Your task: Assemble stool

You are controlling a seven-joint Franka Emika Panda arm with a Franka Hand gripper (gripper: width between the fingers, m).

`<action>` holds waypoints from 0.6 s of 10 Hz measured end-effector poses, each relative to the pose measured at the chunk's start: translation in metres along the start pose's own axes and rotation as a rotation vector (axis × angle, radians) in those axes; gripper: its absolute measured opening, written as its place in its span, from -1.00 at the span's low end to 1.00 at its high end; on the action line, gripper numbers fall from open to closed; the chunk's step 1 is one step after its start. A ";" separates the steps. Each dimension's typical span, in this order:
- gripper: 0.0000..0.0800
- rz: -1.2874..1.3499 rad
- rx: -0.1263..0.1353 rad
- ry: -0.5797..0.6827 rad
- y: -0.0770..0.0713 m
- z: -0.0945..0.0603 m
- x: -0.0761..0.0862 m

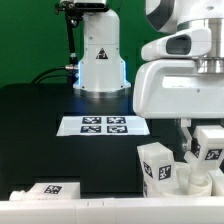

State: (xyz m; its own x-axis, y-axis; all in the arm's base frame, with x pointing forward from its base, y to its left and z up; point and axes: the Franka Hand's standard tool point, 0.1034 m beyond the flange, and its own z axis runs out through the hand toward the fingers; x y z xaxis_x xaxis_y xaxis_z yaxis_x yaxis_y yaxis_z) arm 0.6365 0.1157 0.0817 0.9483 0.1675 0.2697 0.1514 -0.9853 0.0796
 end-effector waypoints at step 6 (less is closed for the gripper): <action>-0.17 -0.008 -0.001 0.025 -0.004 0.013 -0.004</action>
Offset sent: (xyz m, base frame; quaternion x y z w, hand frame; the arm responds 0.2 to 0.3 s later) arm -0.0046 0.0001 -0.0142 0.0085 0.0076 0.0025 0.9999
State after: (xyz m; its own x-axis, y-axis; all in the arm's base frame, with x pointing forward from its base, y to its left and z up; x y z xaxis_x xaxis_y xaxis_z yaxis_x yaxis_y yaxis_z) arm 0.6358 0.1182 0.0675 0.9400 0.1758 0.2925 0.1584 -0.9839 0.0825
